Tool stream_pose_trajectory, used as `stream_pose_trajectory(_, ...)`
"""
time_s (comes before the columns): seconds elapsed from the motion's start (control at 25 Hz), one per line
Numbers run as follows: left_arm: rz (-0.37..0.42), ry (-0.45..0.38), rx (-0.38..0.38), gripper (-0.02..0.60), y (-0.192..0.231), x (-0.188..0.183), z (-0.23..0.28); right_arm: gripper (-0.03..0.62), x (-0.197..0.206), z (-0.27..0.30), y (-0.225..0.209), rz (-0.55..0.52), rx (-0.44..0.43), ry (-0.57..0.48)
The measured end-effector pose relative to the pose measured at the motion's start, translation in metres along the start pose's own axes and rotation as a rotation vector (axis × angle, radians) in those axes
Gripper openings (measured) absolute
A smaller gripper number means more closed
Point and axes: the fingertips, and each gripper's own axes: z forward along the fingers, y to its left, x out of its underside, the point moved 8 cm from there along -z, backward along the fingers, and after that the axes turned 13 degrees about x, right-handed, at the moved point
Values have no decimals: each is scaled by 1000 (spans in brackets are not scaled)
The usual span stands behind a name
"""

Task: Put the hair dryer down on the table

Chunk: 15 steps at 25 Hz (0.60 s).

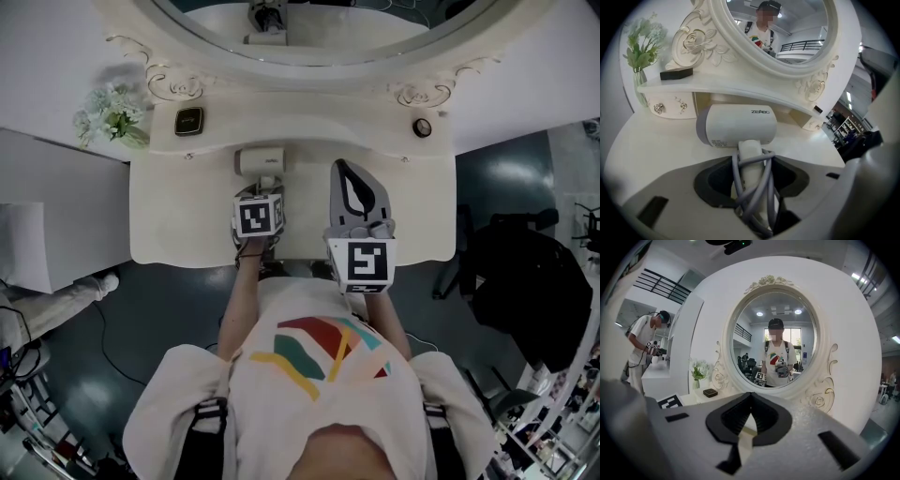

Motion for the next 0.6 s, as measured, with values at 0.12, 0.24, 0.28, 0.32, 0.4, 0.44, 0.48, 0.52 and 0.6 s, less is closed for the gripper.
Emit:
stream_pose_trajectory(0.12, 6, 11, -4, 212, -1, 0, 1, 0, 0, 0, -2, 2, 2, 0)
stream_pose_trajectory(0.24, 11, 20, -6, 213, -1, 1, 4, 0, 0, 0, -4, 3, 3, 1)
stream_pose_trajectory(0.28, 13, 25, -5, 215, -1, 1, 5, 0, 1, 0, -4, 4, 2, 0)
stream_pose_trajectory(0.32, 15, 30, -5, 216, -1, 1, 6, 0, 1, 0, -4, 6, 1, -1)
stream_pose_trajectory(0.4, 18, 39, -6, 216, -1, 1, 7, 0, 1, 0, -4, 8, -1, -2)
stream_pose_trajectory(0.44, 19, 42, -6, 216, -1, 1, 7, 0, 1, -1, -4, 10, -2, -2)
stream_pose_trajectory(0.48, 20, 44, -6, 216, -1, 1, 7, 0, 1, -1, -4, 13, -3, -3)
stream_pose_trajectory(0.52, 19, 44, -5, 216, -1, 1, 7, 0, 1, -1, -4, 15, -3, -4)
stream_pose_trajectory(0.6, 14, 38, -3, 229, 0, 1, 8, 0, 1, -1, -4, 17, -3, -6)
